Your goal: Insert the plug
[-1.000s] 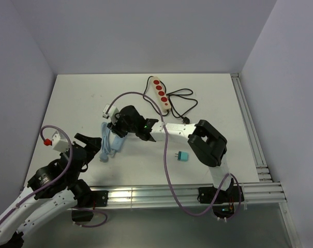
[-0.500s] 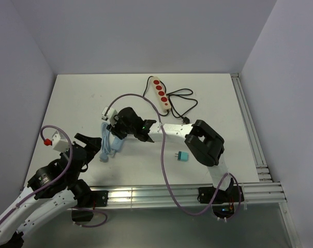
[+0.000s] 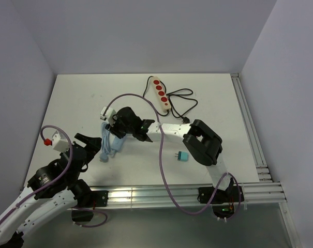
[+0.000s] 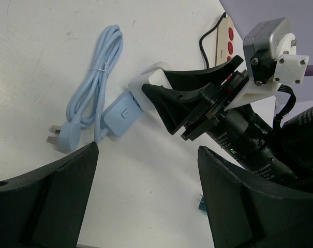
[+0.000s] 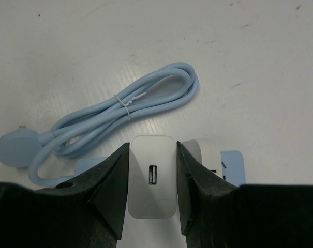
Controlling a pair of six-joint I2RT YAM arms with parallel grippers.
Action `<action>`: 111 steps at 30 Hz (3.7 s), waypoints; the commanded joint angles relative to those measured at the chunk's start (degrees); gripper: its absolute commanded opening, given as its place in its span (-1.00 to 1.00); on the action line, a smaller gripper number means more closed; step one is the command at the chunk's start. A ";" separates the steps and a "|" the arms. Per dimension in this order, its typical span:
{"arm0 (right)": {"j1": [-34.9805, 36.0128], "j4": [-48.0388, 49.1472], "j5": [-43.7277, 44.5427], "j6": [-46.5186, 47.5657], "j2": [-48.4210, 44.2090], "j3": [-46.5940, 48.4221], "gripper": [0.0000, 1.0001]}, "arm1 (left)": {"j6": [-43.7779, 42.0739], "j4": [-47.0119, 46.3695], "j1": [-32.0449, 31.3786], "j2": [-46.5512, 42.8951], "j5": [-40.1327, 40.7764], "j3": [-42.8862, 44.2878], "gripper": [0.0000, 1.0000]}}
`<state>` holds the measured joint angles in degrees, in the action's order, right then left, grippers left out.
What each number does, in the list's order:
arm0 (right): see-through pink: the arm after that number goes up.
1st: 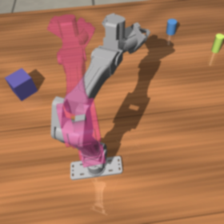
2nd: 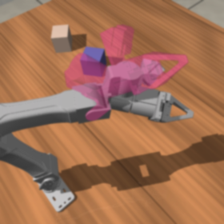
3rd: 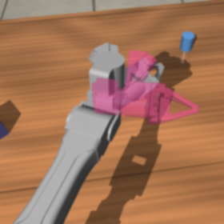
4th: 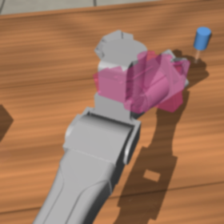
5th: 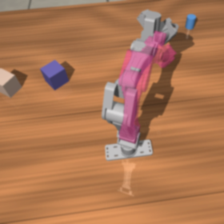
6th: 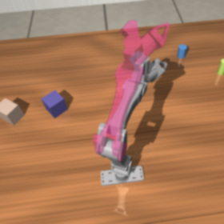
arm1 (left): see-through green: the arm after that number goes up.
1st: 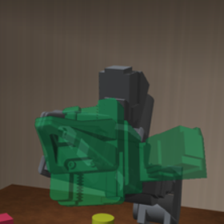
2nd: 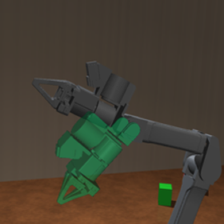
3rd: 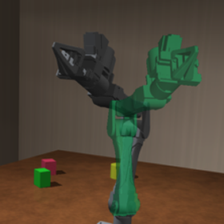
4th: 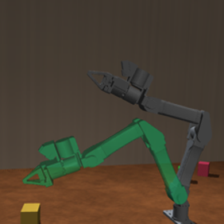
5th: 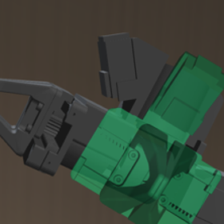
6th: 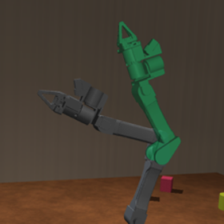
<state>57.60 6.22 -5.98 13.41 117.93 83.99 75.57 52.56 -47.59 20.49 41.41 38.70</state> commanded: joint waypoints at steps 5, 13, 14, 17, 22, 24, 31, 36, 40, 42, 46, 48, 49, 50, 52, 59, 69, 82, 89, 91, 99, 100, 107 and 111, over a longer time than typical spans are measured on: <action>0.32 0.28 0.18 -0.84 -1.82 -1.98 -1.00 | -1.04 -1.58 0.13 -0.45 0.34 0.59 0.66; 0.32 1.25 0.18 -1.63 -3.67 -4.27 -1.00 | -0.95 -1.23 0.13 -0.19 0.25 0.86 0.66; 0.40 1.08 0.18 -1.81 -3.76 -4.36 -1.00 | -0.95 -1.31 0.13 -0.10 0.17 0.85 0.66; 0.40 1.69 0.18 -2.25 -4.02 -4.80 -1.00 | -0.95 -1.84 0.13 -0.19 -0.10 0.50 0.66; 0.32 0.55 -0.09 -1.98 -1.57 -3.04 -1.00 | -0.78 -1.76 0.04 0.51 -0.45 0.68 0.66; -0.21 0.20 -0.35 -2.42 -0.08 -2.60 -1.00 | -0.60 -1.32 0.13 0.43 -0.19 0.94 0.66; -0.48 7.66 0.61 -5.15 -1.83 -12.43 -1.00 | -1.13 -2.10 0.13 -0.63 -0.27 0.41 0.66; -0.56 4.51 -0.26 -4.97 2.21 -6.65 -1.00 | -1.21 -2.02 0.13 0.43 -0.45 0.85 0.66; -0.39 7.39 0.18 -5.41 1.52 -12.07 -1.00 | -1.04 -1.40 0.05 0.43 -0.36 0.94 0.66; -0.39 10.11 0.61 -6.20 -0.24 -16.90 -1.00 | -1.13 -1.40 0.13 -0.27 -0.01 0.59 0.66; -0.30 12.15 1.58 -6.64 -1.56 -20.61 -1.00 | -1.04 -1.93 0.13 -0.54 -0.19 -0.02 0.66; -0.21 13.46 1.67 -7.08 -1.82 -21.92 -1.00 | -0.87 -2.10 0.13 -0.01 -0.45 -0.20 0.66; -0.30 14.08 1.58 -7.26 -1.91 -22.11 -1.00 | -0.69 -2.02 0.05 0.25 -0.54 -0.11 0.66; -0.30 14.08 1.41 -7.52 -1.39 -21.76 -1.00 | -0.60 -2.19 0.13 0.69 -0.54 -0.20 0.66; -0.30 12.86 1.15 -7.43 -0.60 -19.13 -1.00 | -0.69 -2.98 0.05 1.04 -0.98 -0.46 0.66; -0.21 9.94 0.53 -6.38 3.36 -15.68 -1.00 | 0.80 -2.90 0.13 2.18 -1.42 -1.34 0.65; -0.30 12.33 1.41 -8.05 3.18 -19.57 -1.00 | 0.89 -4.66 0.13 2.62 -2.21 -2.14 0.64; 0.49 13.21 1.23 -10.59 7.66 -19.48 -1.00 | 0.72 -3.69 0.13 0.87 -1.94 -1.70 0.63; 0.93 18.84 2.37 -13.23 6.26 -28.53 -1.00 | 0.02 -3.25 0.13 0.16 -1.51 -1.17 0.62; 0.93 18.92 2.72 -13.23 5.39 -28.61 -1.00 | -0.16 -2.90 0.13 -0.27 -1.42 -0.91 0.62; 1.46 17.08 3.60 -12.45 9.24 -25.19 -1.00 | 0.54 -3.86 0.13 -1.51 -2.56 -2.22 0.61; 1.46 16.72 3.69 -12.27 9.77 -24.06 -1.00 | 0.54 -3.60 0.13 -1.16 -2.56 -2.22 0.61; 1.55 21.89 3.78 -15.86 9.86 -30.98 -1.00 | 0.46 -4.13 0.04 -1.59 -2.65 -2.49 0.61; 2.07 21.65 4.57 -16.31 10.04 -30.82 -1.00 | -0.07 -3.43 0.05 -1.42 -2.12 -1.70 0.62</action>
<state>57.30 53.21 -2.59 2.46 120.38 59.66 75.92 50.15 -47.59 19.44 38.85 35.31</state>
